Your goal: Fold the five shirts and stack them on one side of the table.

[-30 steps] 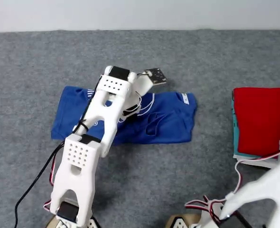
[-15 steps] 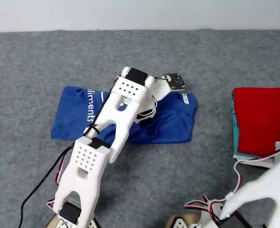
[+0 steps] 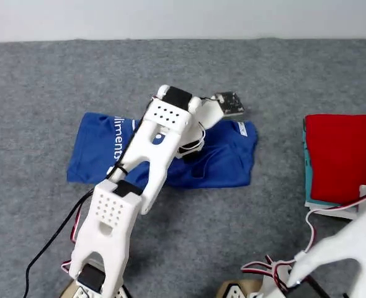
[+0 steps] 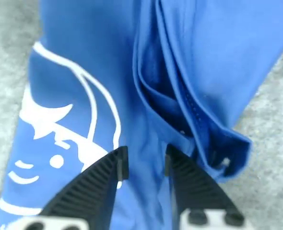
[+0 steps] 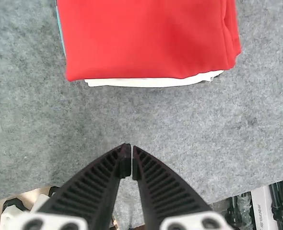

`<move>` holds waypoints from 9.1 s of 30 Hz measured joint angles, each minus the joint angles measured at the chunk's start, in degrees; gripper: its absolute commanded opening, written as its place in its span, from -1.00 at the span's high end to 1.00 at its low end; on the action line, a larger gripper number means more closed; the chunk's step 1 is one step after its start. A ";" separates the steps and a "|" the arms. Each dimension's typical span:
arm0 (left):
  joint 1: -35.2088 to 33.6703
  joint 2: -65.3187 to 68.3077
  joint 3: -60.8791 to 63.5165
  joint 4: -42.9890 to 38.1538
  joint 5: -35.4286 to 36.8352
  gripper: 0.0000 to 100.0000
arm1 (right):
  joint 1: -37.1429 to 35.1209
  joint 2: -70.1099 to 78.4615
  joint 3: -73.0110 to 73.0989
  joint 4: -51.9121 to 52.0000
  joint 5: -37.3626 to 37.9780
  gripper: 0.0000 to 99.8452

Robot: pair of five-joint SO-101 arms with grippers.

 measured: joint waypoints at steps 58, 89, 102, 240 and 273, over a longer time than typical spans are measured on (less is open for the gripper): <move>-1.23 0.53 -3.52 0.35 0.70 0.74 | 0.00 0.00 0.00 -0.26 0.00 0.98; -3.78 4.84 -13.19 0.35 1.23 0.74 | 0.00 0.00 0.00 -0.26 0.00 0.98; 13.89 -17.14 19.69 0.35 3.16 0.74 | 0.00 0.00 0.00 -0.26 0.00 0.98; -15.12 -6.33 5.89 0.35 21.27 0.58 | 0.00 0.00 6.33 -5.54 3.16 0.98; -33.93 7.56 -3.16 -13.10 25.05 0.95 | 0.00 0.00 10.64 -7.21 3.16 0.98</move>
